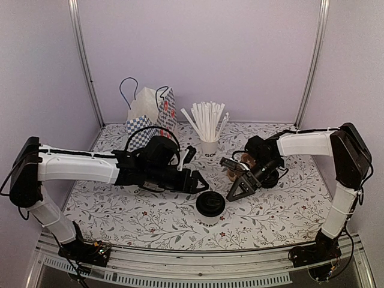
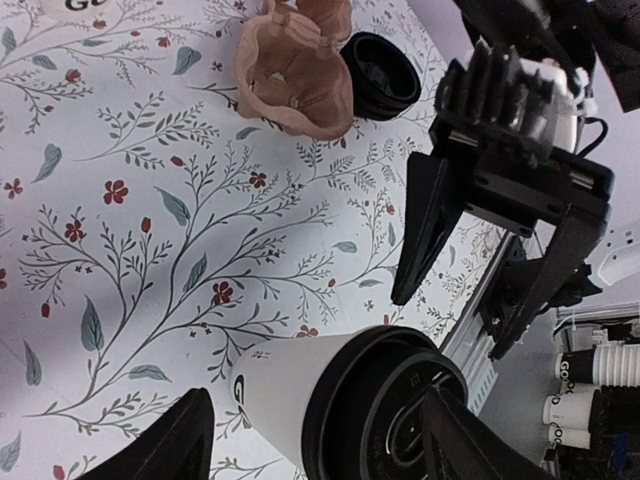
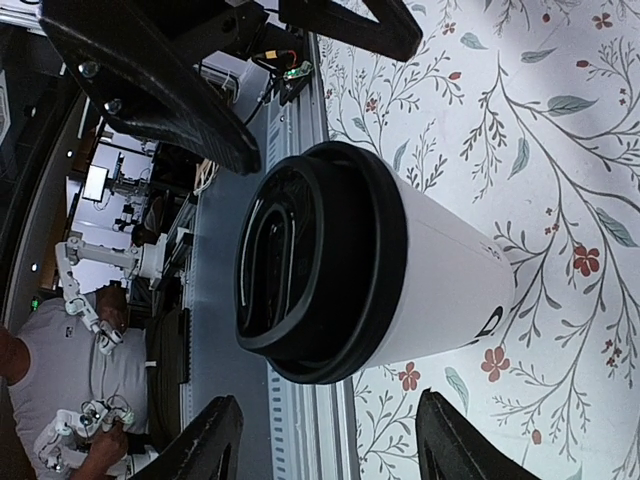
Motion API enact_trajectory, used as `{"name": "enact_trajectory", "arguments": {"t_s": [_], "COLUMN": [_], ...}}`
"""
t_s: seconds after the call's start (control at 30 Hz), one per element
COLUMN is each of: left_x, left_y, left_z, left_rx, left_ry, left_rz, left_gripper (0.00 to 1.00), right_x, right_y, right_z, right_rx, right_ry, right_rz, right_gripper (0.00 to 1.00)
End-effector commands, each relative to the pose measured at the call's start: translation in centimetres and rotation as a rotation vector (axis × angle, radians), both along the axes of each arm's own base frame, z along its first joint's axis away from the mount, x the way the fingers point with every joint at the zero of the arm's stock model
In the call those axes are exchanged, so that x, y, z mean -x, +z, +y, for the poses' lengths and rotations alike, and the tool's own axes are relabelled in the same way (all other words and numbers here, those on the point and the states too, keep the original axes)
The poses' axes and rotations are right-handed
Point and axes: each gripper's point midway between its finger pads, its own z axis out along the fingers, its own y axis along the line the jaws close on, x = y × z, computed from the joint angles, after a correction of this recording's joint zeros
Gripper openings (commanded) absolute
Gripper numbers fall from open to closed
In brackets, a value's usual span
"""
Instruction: Pack the takeout coffee
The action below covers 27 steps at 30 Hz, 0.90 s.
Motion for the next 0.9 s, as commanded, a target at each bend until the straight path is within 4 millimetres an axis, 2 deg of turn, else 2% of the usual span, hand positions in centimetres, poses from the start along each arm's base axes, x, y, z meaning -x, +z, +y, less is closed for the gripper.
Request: {"name": "enact_trajectory", "arguments": {"t_s": [0.0, 0.23, 0.53, 0.87], "left_x": [0.3, 1.0, 2.4, 3.7], "left_y": [0.1, -1.5, -6.4, -9.0], "left_z": [-0.8, -0.8, 0.6, 2.0], "left_rx": [0.007, -0.023, -0.168, -0.236], "left_ry": [-0.023, -0.041, -0.029, -0.012], "left_rz": [-0.007, 0.018, 0.101, 0.146], "left_gripper": [0.73, 0.70, 0.57, 0.52], "right_x": [0.4, 0.7, -0.2, -1.9], "right_y": [0.4, -0.7, -3.3, -9.1], "right_z": [0.8, 1.6, 1.7, 0.5], "right_rx": [-0.016, 0.019, 0.101, 0.326], "right_ry": [0.029, 0.045, 0.027, -0.038], "right_rz": [0.041, 0.040, 0.043, 0.002], "right_gripper": [0.62, 0.62, 0.54, 0.43]}}
